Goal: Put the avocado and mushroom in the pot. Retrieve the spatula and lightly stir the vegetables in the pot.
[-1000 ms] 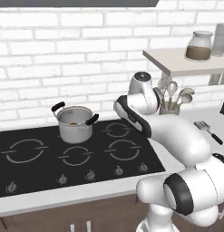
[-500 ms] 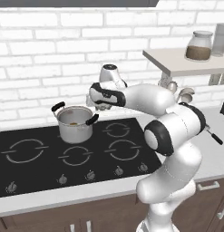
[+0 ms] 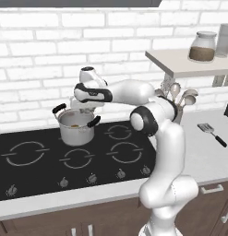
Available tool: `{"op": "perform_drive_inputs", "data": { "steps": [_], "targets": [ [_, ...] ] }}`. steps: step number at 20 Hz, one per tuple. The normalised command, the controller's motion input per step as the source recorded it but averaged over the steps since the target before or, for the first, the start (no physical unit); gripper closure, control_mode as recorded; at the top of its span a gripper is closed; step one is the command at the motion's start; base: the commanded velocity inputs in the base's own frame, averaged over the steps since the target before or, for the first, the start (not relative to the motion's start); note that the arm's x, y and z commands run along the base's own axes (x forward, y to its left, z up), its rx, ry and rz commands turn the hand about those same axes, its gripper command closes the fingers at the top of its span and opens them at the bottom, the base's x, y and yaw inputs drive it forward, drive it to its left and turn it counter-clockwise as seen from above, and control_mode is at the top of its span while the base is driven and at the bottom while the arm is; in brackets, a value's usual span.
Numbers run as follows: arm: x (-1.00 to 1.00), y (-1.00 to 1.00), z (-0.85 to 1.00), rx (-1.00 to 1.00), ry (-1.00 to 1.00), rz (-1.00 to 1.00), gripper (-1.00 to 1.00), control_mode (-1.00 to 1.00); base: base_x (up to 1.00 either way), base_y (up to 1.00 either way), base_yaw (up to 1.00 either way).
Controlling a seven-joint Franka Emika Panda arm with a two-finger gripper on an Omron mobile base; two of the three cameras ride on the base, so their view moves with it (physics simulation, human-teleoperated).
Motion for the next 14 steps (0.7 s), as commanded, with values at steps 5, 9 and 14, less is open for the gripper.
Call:
{"op": "perform_drive_inputs", "data": {
  "steps": [5, 9, 14],
  "targets": [
    [0.20, 0.41, -0.68, -0.07, 0.00, 0.00, 1.00, -1.00, 0.00, 0.00, 0.00],
    [0.00, 0.24, -0.61, -0.01, 0.00, 0.00, -1.00, -1.00, 0.00, 0.00, 0.00],
    [-0.20, -0.09, -0.22, 0.00, -0.02, 0.00, -1.00, -1.00, 0.00, 0.00, 0.00]
  ]
}}
